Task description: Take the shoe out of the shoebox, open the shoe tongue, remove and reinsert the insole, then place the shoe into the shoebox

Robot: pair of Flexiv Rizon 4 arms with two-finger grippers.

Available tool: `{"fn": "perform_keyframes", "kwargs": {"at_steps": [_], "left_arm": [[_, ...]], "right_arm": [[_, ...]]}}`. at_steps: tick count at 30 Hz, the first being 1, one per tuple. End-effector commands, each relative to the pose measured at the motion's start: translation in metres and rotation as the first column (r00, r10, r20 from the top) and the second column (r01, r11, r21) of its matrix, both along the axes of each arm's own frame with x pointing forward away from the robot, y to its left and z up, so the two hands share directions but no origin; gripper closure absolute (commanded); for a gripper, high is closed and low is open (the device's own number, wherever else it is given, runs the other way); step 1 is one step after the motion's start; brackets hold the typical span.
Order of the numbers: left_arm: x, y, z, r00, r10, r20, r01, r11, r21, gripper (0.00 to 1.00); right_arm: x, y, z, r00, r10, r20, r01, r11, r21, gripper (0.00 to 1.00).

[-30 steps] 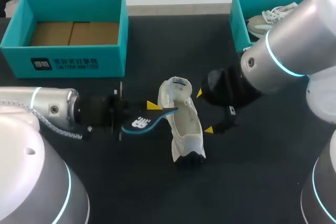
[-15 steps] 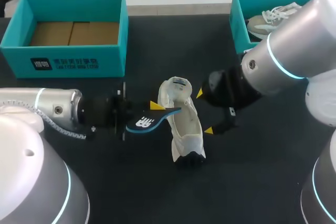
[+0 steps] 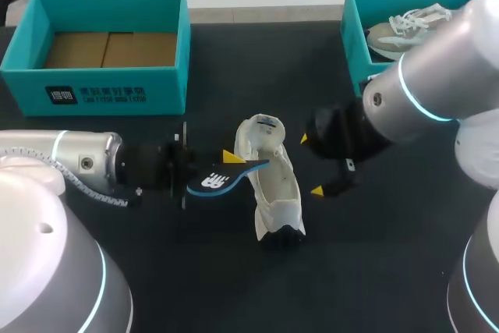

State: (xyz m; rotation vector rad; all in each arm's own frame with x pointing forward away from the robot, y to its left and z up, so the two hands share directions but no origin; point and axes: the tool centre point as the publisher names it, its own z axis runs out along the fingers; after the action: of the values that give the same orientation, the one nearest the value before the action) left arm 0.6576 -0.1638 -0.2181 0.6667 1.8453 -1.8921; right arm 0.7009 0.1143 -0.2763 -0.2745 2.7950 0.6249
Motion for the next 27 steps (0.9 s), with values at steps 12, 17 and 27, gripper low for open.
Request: {"fn": "perform_keyframes", "kwargs": {"at_steps": [12, 17, 27], "left_arm": [[-0.001, -0.001, -0.001, 1.0, 0.002, 0.001, -0.002, 1.0, -0.001, 1.0], [-0.001, -0.001, -0.001, 1.0, 0.002, 0.001, -0.002, 1.0, -0.001, 1.0], [-0.009, -0.02, 0.002, 1.0, -0.01, -0.008, 0.01, 1.0, -0.028, 1.0]], "right_arm": [[0.023, -0.002, -0.038, 0.995, 0.101, 0.017, -0.101, 0.995, -0.001, 0.0], [0.023, -0.002, -0.038, 0.995, 0.101, 0.017, -0.101, 0.995, -0.001, 0.0], [0.023, -0.002, -0.038, 0.995, 0.101, 0.017, -0.101, 0.995, -0.001, 0.0]]}}
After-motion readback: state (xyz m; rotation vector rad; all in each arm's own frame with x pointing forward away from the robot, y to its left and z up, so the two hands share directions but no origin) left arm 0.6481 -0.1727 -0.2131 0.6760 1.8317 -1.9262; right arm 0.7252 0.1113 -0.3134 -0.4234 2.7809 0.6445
